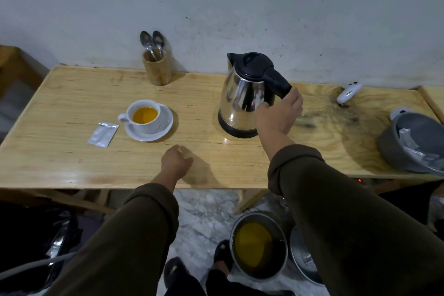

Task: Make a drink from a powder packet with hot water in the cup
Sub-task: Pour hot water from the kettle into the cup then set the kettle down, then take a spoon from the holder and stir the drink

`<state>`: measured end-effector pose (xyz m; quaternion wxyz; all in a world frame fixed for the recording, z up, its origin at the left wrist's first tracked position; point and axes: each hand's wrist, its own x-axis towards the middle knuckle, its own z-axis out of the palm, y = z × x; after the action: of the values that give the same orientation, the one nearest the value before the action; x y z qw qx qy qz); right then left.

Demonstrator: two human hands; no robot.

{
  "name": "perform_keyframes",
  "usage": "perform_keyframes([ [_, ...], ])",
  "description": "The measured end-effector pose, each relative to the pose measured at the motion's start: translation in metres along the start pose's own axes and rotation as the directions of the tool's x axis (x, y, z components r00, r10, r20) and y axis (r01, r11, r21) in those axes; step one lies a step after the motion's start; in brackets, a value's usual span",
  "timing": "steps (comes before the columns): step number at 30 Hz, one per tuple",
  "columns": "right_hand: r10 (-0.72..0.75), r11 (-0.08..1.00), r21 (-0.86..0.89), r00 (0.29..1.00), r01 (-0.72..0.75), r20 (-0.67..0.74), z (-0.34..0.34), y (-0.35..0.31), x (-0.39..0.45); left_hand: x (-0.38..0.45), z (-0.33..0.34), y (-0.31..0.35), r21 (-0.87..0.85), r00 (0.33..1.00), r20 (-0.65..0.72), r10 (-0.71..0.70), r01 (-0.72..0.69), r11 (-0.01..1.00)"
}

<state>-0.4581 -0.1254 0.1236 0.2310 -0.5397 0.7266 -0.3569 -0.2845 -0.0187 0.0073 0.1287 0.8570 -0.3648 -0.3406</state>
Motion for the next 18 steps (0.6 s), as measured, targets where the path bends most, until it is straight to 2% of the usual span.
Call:
perform_keyframes([
  [4,-0.084,0.994,-0.074,0.996,0.081,-0.039,0.012,-0.017,-0.03,-0.002,-0.019,-0.016,-0.194,0.995,0.024,-0.096,0.099,0.976],
  [7,-0.181,0.981,-0.069,0.983,0.181,-0.002,0.029,-0.032,-0.051,-0.002,-0.039,-0.029,-0.338,0.989,-0.073,-0.131,0.099,0.936],
  [13,-0.125,0.991,-0.007,0.951,0.132,0.282,0.07,-0.068,-0.082,0.003,-0.082,-0.05,-0.297,0.938,-0.345,0.035,-0.144,0.944],
  [16,-0.083,0.996,0.004,0.905,0.089,0.417,0.088,-0.087,-0.085,0.017,-0.094,-0.06,-0.202,0.933,-0.349,0.086,-0.164,0.966],
  [18,-0.08,0.994,-0.029,0.868,0.108,0.491,0.101,-0.098,-0.083,0.021,-0.1,-0.06,-0.223,0.944,-0.322,0.07,-0.148,0.963],
])
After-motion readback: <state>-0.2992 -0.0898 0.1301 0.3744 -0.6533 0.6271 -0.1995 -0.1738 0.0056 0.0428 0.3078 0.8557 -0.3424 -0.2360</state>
